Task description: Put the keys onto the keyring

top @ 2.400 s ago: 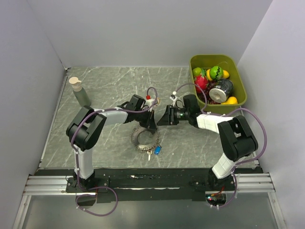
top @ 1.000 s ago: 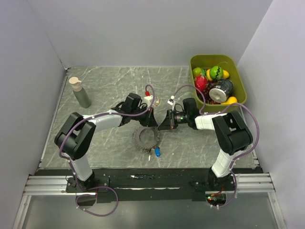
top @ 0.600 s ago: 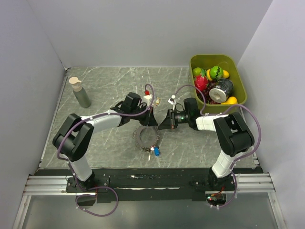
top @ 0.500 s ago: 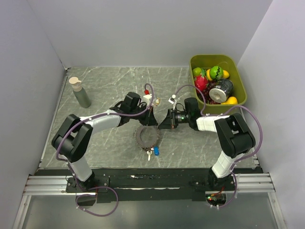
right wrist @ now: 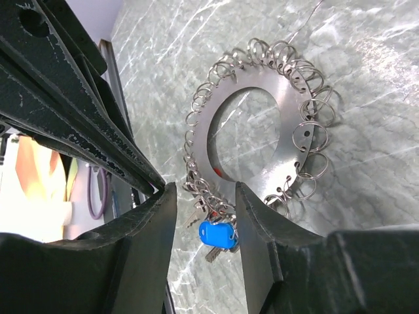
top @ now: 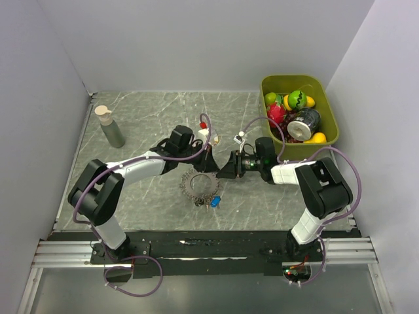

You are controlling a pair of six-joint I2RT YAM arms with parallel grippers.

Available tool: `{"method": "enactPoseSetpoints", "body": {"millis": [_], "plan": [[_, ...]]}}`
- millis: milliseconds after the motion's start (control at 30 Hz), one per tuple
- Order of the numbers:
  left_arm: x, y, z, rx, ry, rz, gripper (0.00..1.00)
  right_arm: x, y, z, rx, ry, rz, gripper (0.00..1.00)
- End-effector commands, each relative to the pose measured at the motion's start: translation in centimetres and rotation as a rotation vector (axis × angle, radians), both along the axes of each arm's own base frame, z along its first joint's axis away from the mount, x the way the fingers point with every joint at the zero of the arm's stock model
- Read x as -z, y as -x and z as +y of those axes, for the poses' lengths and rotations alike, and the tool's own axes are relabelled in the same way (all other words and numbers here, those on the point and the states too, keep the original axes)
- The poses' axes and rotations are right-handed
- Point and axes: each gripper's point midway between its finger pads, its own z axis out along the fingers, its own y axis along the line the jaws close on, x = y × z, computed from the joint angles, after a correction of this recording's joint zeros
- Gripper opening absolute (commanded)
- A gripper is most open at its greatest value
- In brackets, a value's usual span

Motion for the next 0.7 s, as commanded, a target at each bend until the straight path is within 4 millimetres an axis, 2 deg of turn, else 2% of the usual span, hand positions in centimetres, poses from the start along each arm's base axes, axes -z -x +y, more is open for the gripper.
{"method": "enactPoseSetpoints", "body": {"millis": [0, 67, 133, 167, 267, 333, 400, 433, 567, 667], "plan": [[-2.0, 0.0, -0.6, 0.024, 0.04, -0.05, 0.01, -1.5, -1.5, -0.3, 0.065, 0.016, -0.097, 0.48], [-0.9, 0.0, -0.3, -0.002, 0.023, -0.024, 0.02, -0.8, -1.7, -0.8, 0.097, 0.049, -0.069, 0.48], [-0.1, -0.4, -0.2, -0.037, 0.011, 0.0, 0.09, -0.2, -2.5, -1.4, 0.156, 0.082, -0.047, 0.48], [0.4, -0.4, 0.0, -0.057, 0.002, 0.013, 0.24, 0.2, -2.8, -1.9, 0.175, 0.092, -0.031, 0.48], [1.7, -1.2, 0.2, -0.112, -0.027, 0.043, 0.49, 0.9, -3.5, -2.5, 0.219, 0.102, 0.02, 0.48], [2.9, -1.6, 0.3, -0.137, -0.059, 0.064, 0.55, 1.3, -3.7, -2.7, 0.236, 0.116, 0.049, 0.48], [3.4, -2.1, 0.5, -0.158, -0.086, 0.063, 0.62, 1.6, -4.0, -2.8, 0.243, 0.13, 0.07, 0.49], [3.7, -2.8, 0.9, -0.195, -0.111, 0.047, 0.68, 1.7, -4.1, -2.8, 0.246, 0.135, 0.074, 0.49], [4.4, -3.7, 1.5, -0.238, -0.159, 0.038, 0.72, 2.4, -4.3, -2.9, 0.251, 0.164, 0.105, 0.5], [5.1, -3.8, 1.4, -0.252, -0.153, 0.082, 0.72, 2.7, -4.4, -2.9, 0.251, 0.17, 0.113, 0.5]]}}
